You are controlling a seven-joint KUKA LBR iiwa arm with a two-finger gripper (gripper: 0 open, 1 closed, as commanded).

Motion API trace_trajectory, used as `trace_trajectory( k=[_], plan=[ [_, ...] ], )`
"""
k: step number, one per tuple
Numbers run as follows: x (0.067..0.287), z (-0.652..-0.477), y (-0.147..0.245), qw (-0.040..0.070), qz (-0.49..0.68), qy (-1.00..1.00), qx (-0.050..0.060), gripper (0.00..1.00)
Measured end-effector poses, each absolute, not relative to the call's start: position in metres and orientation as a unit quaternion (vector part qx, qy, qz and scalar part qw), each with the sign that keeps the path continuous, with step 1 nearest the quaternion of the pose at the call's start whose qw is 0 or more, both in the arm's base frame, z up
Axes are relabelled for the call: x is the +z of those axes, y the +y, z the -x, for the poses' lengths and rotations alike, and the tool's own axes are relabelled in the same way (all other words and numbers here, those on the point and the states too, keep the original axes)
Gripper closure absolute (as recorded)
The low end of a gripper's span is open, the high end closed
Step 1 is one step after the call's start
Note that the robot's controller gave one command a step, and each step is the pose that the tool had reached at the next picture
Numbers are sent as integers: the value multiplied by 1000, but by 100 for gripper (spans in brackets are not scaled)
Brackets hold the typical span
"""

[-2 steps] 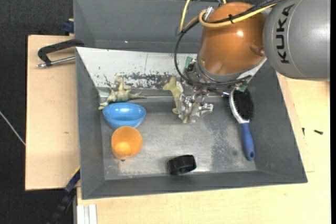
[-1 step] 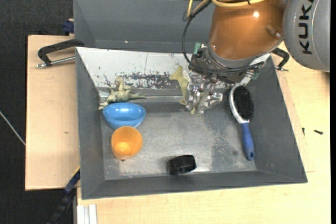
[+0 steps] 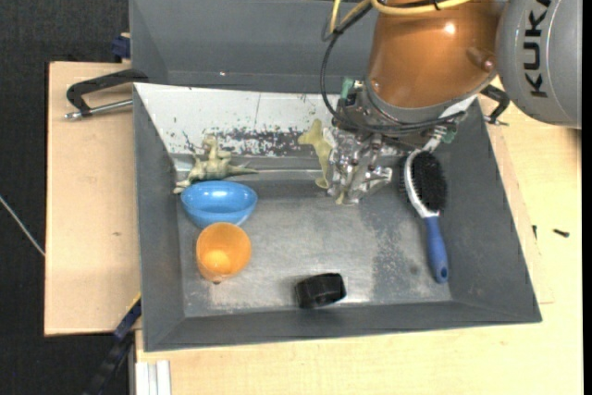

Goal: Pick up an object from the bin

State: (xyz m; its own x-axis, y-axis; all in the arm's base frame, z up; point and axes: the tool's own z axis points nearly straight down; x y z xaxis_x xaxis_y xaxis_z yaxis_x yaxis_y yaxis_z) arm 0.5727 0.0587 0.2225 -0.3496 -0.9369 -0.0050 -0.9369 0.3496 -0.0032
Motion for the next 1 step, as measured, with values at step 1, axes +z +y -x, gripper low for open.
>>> trace_trajectory(
  k=[1],
  plan=[
    [222, -573, 59, 3, 570, 821, 0, 100]
  ],
)
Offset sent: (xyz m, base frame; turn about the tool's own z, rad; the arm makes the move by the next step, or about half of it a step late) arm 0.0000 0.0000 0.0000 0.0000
